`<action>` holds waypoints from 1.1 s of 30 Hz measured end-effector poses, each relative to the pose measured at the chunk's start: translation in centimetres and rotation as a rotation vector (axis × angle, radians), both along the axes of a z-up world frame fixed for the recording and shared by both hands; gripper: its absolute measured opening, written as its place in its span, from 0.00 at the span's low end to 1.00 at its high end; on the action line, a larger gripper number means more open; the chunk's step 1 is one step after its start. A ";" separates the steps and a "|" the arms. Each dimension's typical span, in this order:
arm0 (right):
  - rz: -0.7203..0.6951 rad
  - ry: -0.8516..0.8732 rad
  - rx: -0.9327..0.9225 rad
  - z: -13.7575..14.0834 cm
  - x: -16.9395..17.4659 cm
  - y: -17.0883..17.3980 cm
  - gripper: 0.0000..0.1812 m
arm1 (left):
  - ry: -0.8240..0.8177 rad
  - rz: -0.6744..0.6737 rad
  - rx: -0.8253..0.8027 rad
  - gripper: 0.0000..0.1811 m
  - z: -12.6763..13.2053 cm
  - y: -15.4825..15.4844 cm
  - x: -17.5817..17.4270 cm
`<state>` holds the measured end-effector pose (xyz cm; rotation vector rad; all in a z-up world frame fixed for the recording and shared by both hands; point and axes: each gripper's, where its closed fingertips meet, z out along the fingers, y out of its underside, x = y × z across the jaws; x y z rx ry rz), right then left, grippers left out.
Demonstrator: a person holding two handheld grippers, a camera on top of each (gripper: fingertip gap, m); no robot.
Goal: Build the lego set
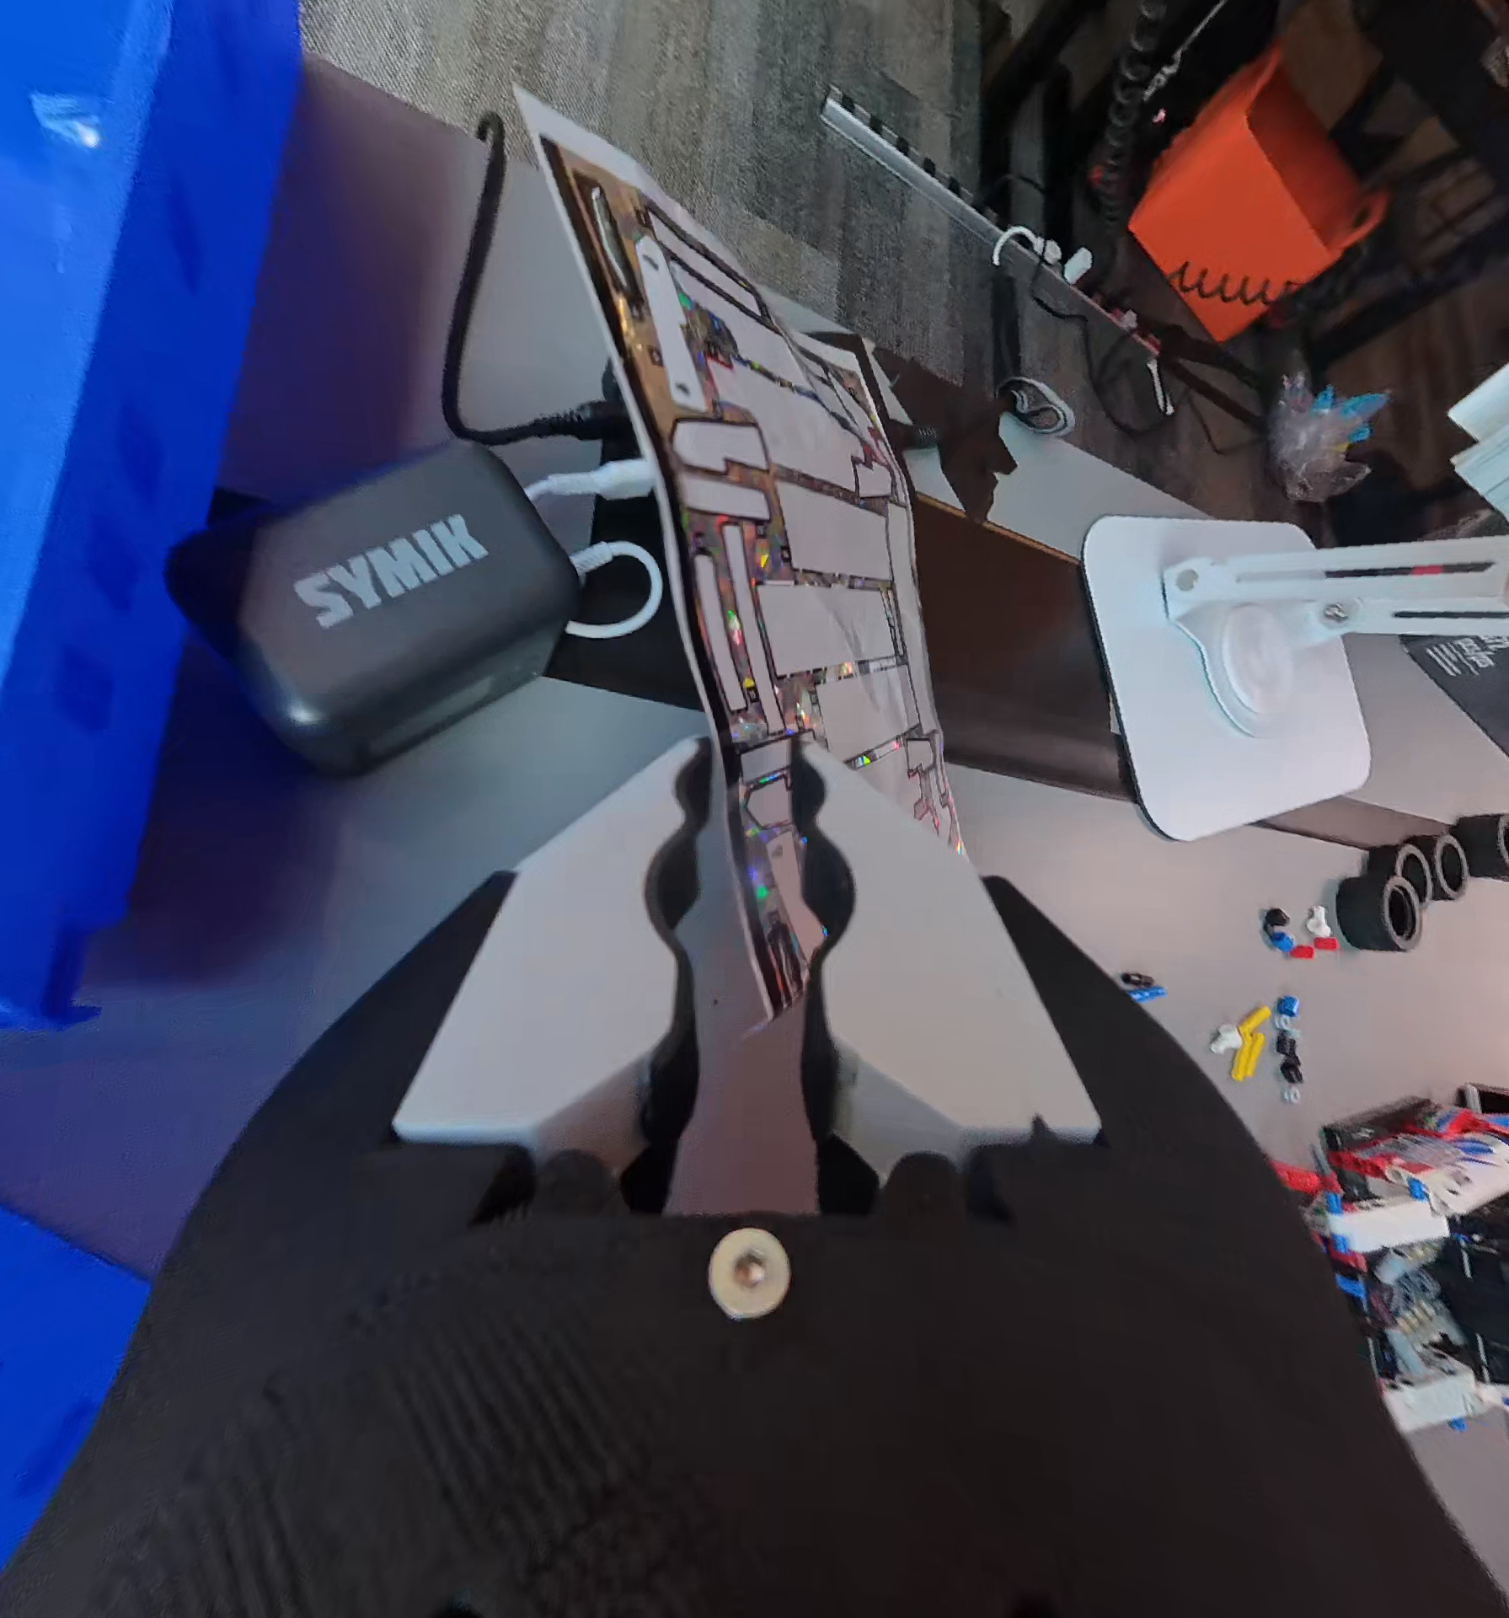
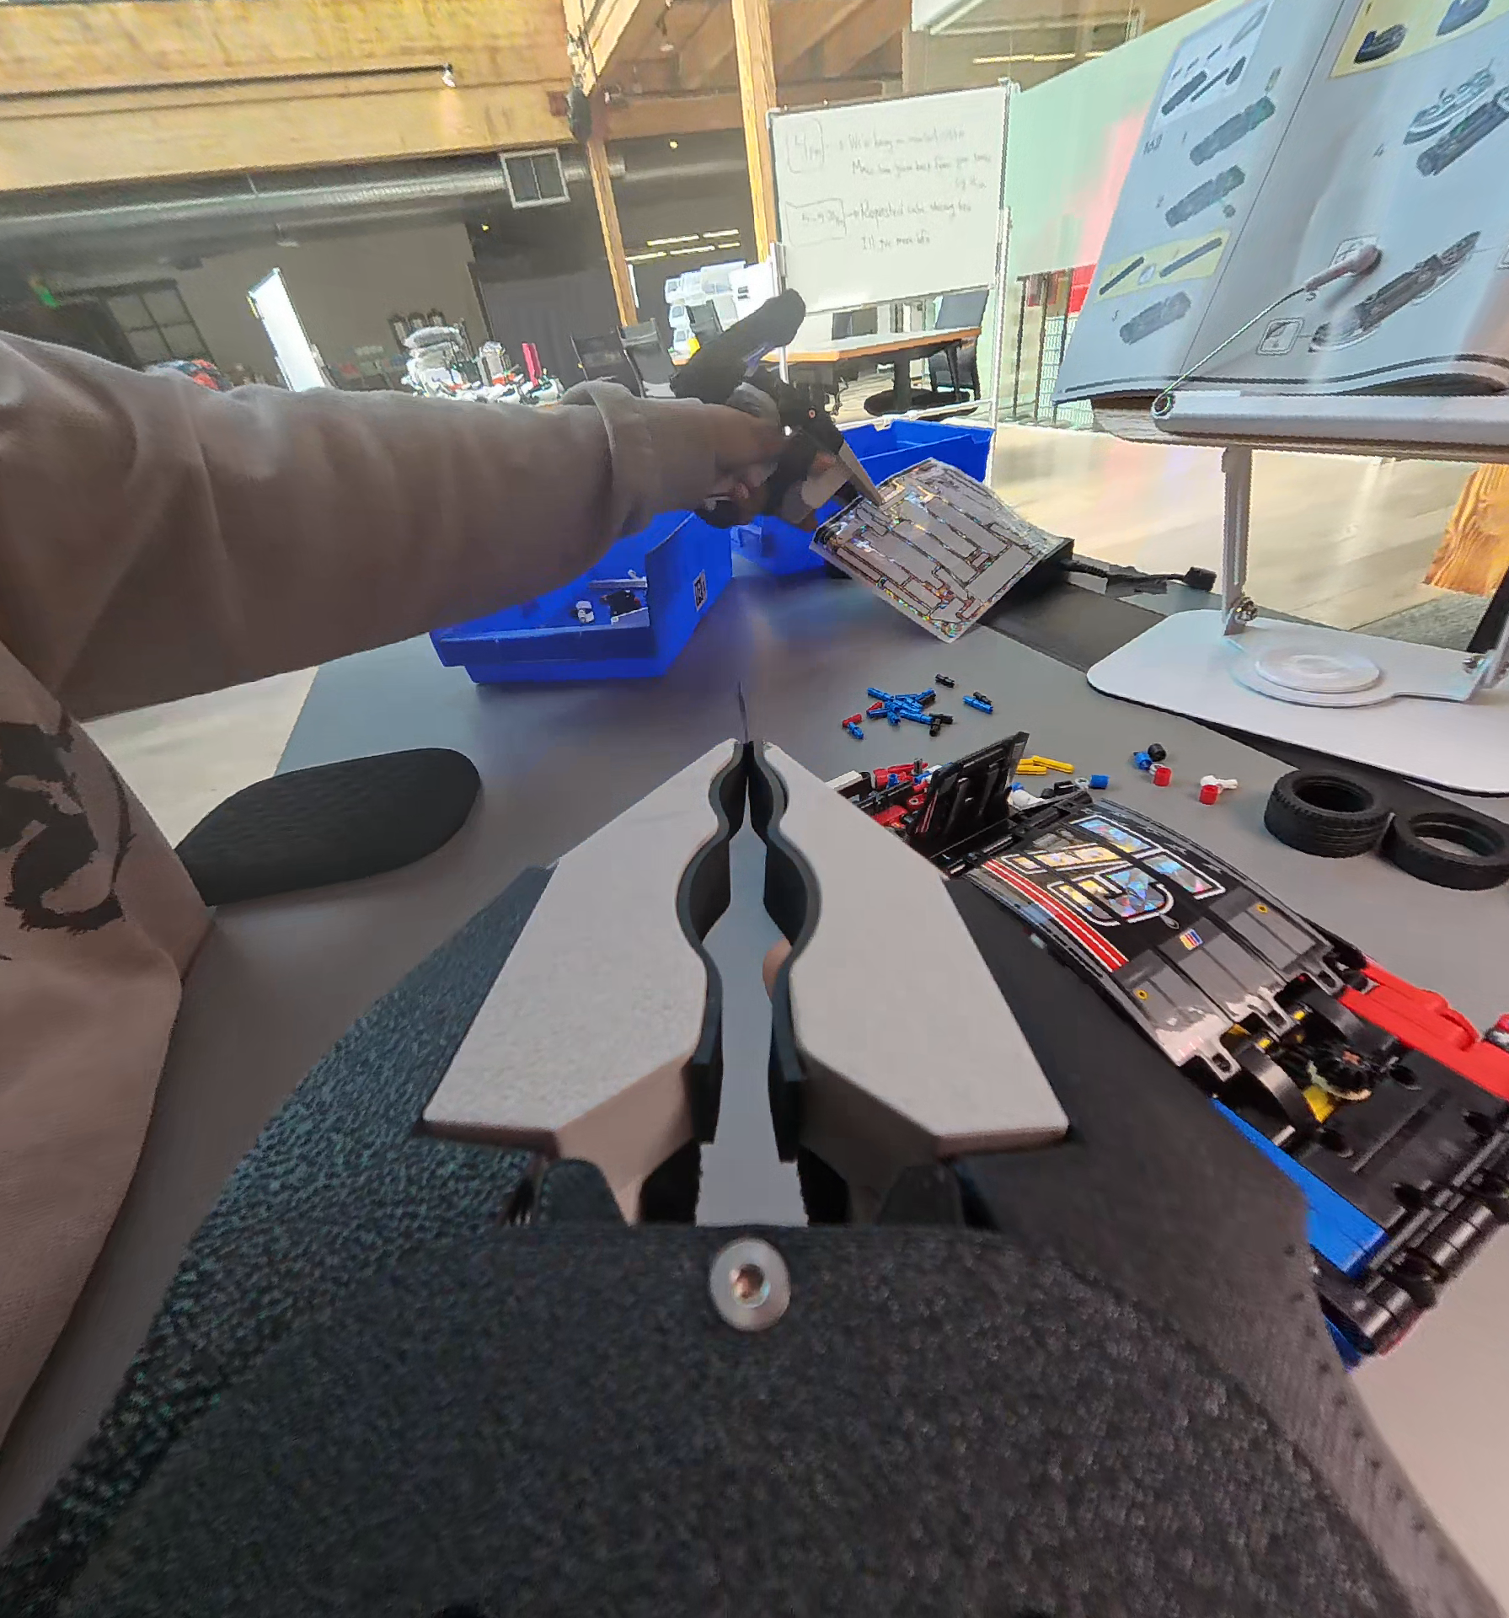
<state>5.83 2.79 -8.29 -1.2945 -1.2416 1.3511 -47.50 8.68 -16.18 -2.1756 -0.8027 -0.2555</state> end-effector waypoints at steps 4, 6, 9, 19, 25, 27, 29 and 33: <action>-0.006 -0.017 0.022 -0.6 -0.5 -0.5 0.00 | 0.330 0.026 -0.030 0.34 3.0 -0.1 -1.7; -0.016 -0.027 0.033 -0.8 -0.7 -0.5 0.00 | 0.495 -0.047 0.037 0.32 6.1 0.4 0.7; -0.065 -0.027 0.083 -1.0 -1.1 -0.2 0.00 | 0.435 -0.336 0.212 0.26 8.4 1.1 12.0; -0.100 -0.029 0.459 -2.1 -2.4 -2.6 0.00 | 0.016 -1.036 0.534 0.14 3.5 -10.5 44.7; 0.017 0.050 0.685 -2.1 -2.9 -7.2 0.00 | -0.401 -1.164 0.585 0.19 2.8 -14.6 48.8; 0.019 0.061 0.795 -2.3 -3.2 -8.3 0.00 | -0.567 -1.149 0.628 0.17 3.8 -15.1 48.6; -0.006 0.079 0.903 -2.2 -3.5 -9.0 0.00 | -0.686 -1.130 0.667 0.13 4.7 -15.2 48.0; -0.065 0.092 1.104 -2.1 -3.8 -9.4 0.00 | -0.798 -1.107 0.662 0.11 4.8 -15.2 46.9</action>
